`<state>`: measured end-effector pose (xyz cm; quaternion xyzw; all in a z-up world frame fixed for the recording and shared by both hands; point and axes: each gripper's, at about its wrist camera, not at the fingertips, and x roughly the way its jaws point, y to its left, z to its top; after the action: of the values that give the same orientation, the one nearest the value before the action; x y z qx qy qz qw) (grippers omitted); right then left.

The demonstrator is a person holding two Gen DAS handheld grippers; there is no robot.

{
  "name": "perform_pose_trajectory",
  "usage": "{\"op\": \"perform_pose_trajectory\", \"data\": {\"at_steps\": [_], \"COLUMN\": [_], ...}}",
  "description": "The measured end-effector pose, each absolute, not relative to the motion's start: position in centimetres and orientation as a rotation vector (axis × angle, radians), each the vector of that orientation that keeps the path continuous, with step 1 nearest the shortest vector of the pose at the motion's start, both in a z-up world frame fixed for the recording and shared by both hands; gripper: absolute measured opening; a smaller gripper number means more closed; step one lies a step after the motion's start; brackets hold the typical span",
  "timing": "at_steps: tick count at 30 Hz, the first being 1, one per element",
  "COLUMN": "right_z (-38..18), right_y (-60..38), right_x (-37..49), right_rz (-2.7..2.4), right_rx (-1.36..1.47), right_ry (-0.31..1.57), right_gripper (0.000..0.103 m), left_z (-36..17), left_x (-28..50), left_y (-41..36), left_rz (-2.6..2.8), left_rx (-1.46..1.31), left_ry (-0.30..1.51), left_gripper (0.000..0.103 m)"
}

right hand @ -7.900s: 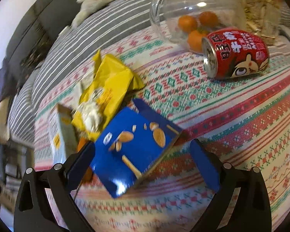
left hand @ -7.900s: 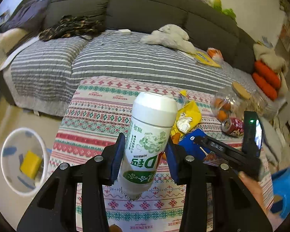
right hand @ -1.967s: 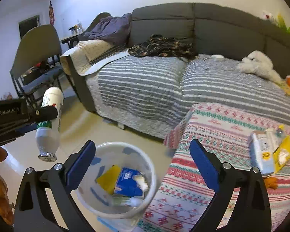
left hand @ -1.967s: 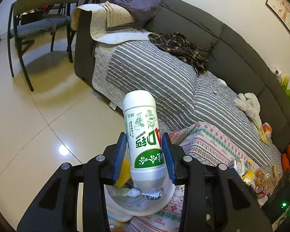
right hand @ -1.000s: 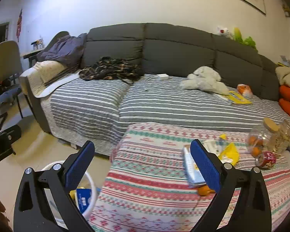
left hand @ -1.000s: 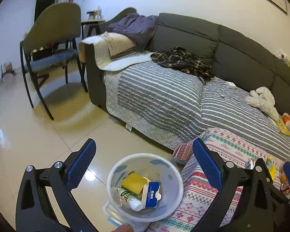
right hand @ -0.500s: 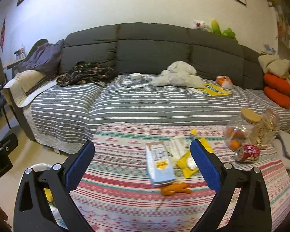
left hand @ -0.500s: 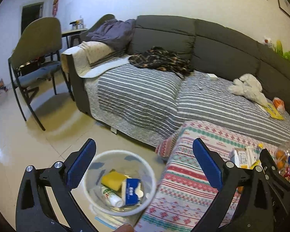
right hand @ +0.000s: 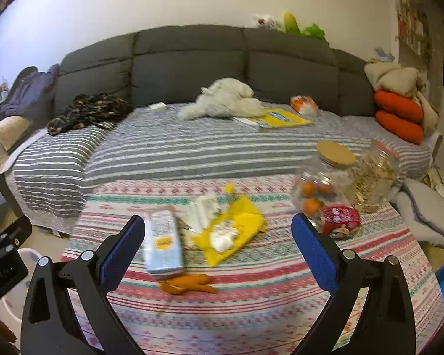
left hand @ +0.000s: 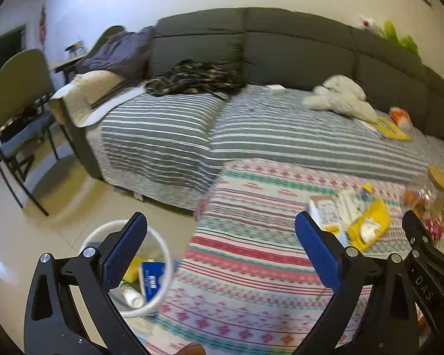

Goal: Collect trash
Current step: 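Move both open tools back over the table, then grasp the white milk carton with the left tool while the right tool grasps the orange stick snack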

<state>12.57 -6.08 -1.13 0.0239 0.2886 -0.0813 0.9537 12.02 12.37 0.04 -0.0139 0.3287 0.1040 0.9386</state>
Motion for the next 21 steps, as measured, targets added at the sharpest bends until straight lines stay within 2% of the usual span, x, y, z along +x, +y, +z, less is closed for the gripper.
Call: {"op": "perform_pose_trajectory", "data": {"at_steps": [6,15,21], "right_z": [-2.6,-5.3,-5.3], "right_y": [-11.1,-18.3,-19.5], "right_x": [12.5,13.4,14.3], "right_rz": [-0.215,-0.230,-0.219], "right_rx": [0.082,0.203,0.234], "right_ry": [0.631,0.779,0.799], "right_gripper": [0.096,0.096,0.096], "left_z": [-1.5,-6.7,-9.7], "left_x": [13.9,19.8,26.1], "left_y": [8.7,3.2,1.3], "left_rz": [0.159,0.025,0.041], "left_rx": [0.011,0.124,0.094], "left_ry": [0.722,0.942,1.107], "left_gripper": [0.096,0.096,0.096]}}
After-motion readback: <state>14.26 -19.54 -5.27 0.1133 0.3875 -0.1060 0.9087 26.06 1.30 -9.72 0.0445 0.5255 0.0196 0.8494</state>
